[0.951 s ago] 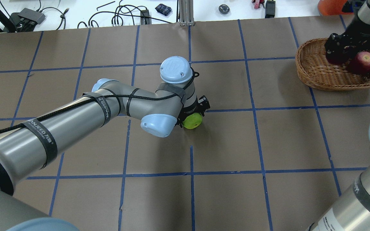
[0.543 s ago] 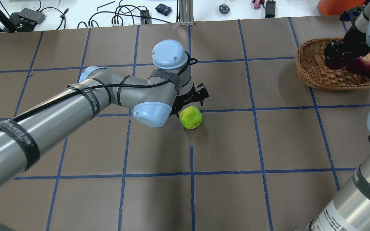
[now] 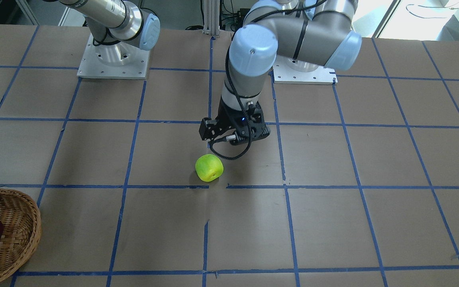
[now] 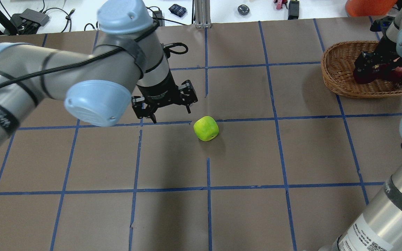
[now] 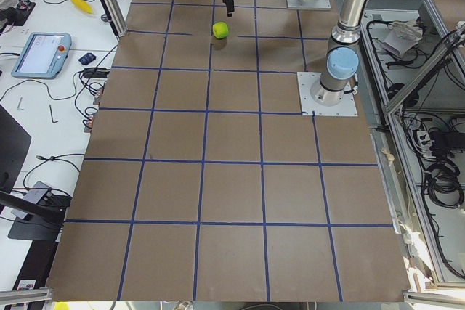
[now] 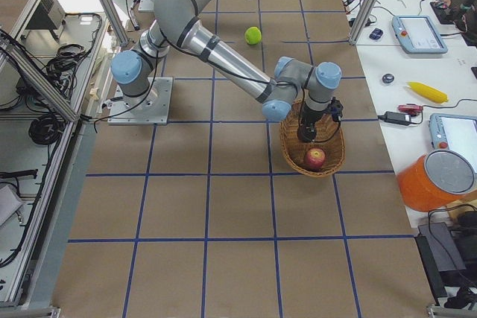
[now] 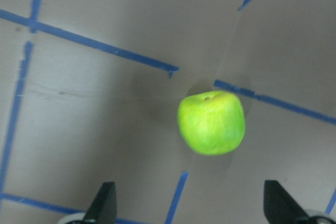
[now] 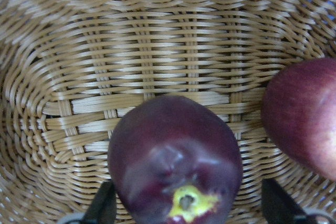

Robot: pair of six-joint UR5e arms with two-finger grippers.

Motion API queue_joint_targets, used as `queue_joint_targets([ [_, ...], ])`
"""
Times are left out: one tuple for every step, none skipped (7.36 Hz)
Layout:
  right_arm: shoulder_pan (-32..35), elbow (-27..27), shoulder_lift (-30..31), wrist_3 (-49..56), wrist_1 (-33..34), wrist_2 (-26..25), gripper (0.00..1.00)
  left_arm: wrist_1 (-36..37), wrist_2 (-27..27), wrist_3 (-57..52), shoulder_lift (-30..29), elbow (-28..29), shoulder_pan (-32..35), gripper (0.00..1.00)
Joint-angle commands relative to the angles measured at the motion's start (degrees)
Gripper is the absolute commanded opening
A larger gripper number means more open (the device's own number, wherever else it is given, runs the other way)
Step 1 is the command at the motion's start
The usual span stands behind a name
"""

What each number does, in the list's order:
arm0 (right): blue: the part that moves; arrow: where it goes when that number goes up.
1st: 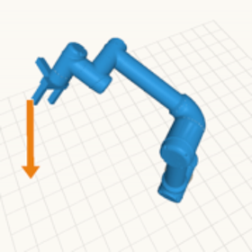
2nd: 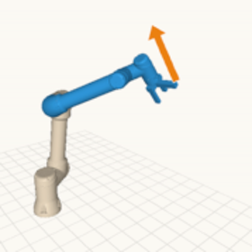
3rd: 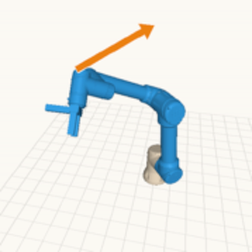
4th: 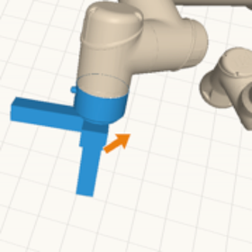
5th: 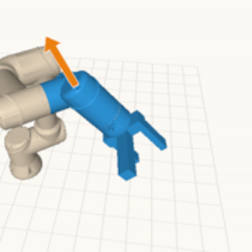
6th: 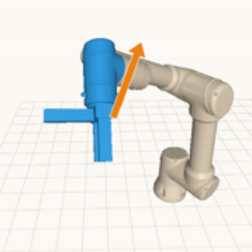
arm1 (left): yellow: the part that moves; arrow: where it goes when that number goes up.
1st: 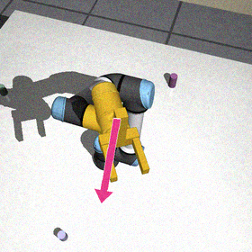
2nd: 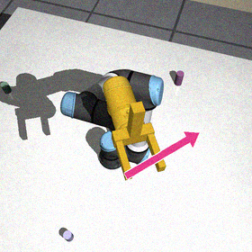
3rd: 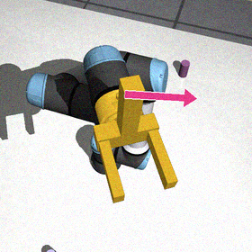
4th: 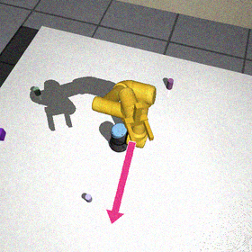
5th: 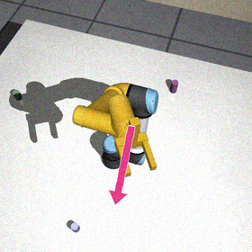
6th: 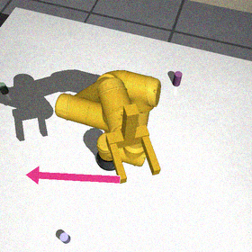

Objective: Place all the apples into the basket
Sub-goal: 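Raise the left gripper away while the right gripper moves toward the green apple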

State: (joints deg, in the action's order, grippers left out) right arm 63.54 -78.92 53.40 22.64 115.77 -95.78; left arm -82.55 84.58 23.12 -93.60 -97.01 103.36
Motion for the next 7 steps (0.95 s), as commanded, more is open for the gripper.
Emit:
queue_joint_targets([
  [-0.6,0.7,1.4,1.3,-1.1,-0.1,1.0,-8.3,0.2,-17.2,6.8,0.4,-7.6,1.0],
  [0.1,0.7,4.2,1.0,-3.6,0.2,1.0,-8.6,0.1,-22.1,8.2,-0.1,-11.1,1.0],
  [1.4,0.9,6.9,0.8,-7.2,3.3,1.0,-8.3,0.1,-24.9,8.6,0.6,-13.0,1.0],
  [4.3,0.8,10.1,-1.3,-11.8,7.4,1.0,-8.4,0.1,-24.7,7.8,2.3,-14.2,1.0],
  [9.4,0.2,12.9,-8.2,-16.0,9.8,1.0,-11.9,0.5,-22.9,6.8,4.0,-14.0,1.0],
  [15.1,0.1,14.9,-14.6,-19.3,11.6,1.0,-13.0,1.7,-22.2,6.6,4.5,-13.7,1.0],
  [22.7,0.1,15.3,-19.9,-19.6,12.2,1.0,-13.1,1.9,-22.1,6.9,4.5,-13.7,1.0],
])
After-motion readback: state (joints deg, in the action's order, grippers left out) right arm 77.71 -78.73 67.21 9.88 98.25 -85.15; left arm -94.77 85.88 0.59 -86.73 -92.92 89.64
